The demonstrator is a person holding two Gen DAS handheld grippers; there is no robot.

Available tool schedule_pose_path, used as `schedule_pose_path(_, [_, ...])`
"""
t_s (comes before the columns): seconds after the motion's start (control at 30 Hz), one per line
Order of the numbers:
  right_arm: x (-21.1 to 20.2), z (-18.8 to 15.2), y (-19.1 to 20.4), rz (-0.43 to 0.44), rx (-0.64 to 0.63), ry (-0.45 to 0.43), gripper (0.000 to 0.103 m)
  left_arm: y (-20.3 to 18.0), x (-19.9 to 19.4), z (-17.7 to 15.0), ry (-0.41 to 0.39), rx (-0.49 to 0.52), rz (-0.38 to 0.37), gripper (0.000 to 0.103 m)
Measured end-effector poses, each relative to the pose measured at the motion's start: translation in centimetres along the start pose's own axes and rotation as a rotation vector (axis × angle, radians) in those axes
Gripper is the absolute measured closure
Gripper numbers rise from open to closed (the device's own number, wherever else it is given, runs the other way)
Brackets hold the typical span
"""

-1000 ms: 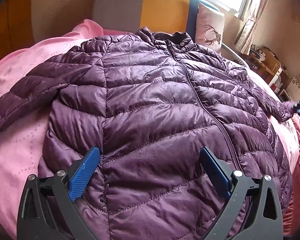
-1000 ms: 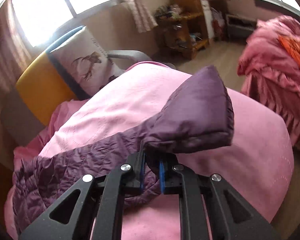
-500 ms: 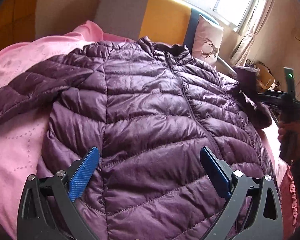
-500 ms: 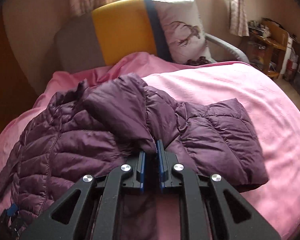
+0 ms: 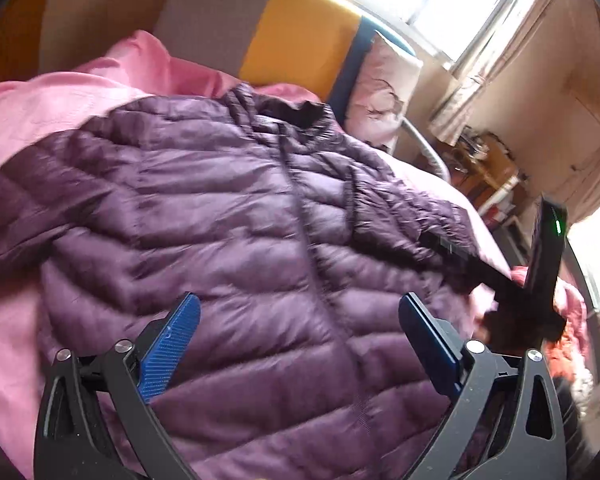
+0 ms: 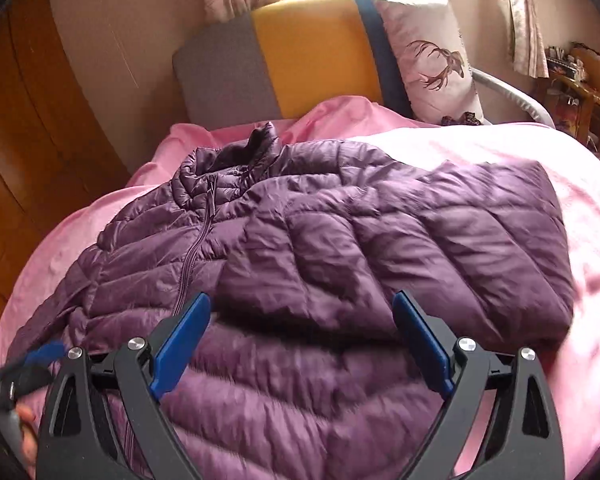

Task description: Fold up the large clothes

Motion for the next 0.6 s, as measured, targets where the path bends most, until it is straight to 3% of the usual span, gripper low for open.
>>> schedule_pose_path(0.13, [-2.0,-1.7,-2.0,0.063,0.099,0.014,0.009,-1.9,3.3,1.6,0.069,0.016,-0.063,0.015])
schedule_pose_path(0.37, [-2.7,-5.7,-5.2,0.076,0.197,0.058,0.008,-4.6,9.2,4.7,0.068,0.028,-0.047,0.015])
schedule_pose_path(0.57, [-2.7,-6.2,-6.3,0.140,0.240,0.047,0.006,-6.5,14.2,5.5,0.160,0.038,-0.030,0.016])
schedule_pose_path(0.6, [-2.7,-6.3,-6.4,0.146,0.242,0.046,0.005,-6.4,14.9,5.5,0.177,0.032,-0.032,0.030])
Point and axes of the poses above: each gripper's, at about its wrist camera, not at the fingertips, and x roughly the way its jaws point, y to its left, z to its top, the point moved 5 cm from there along x, roughly the way its jaws point, and after that the axes turned 6 degrees about x, right-handed, at the moved point
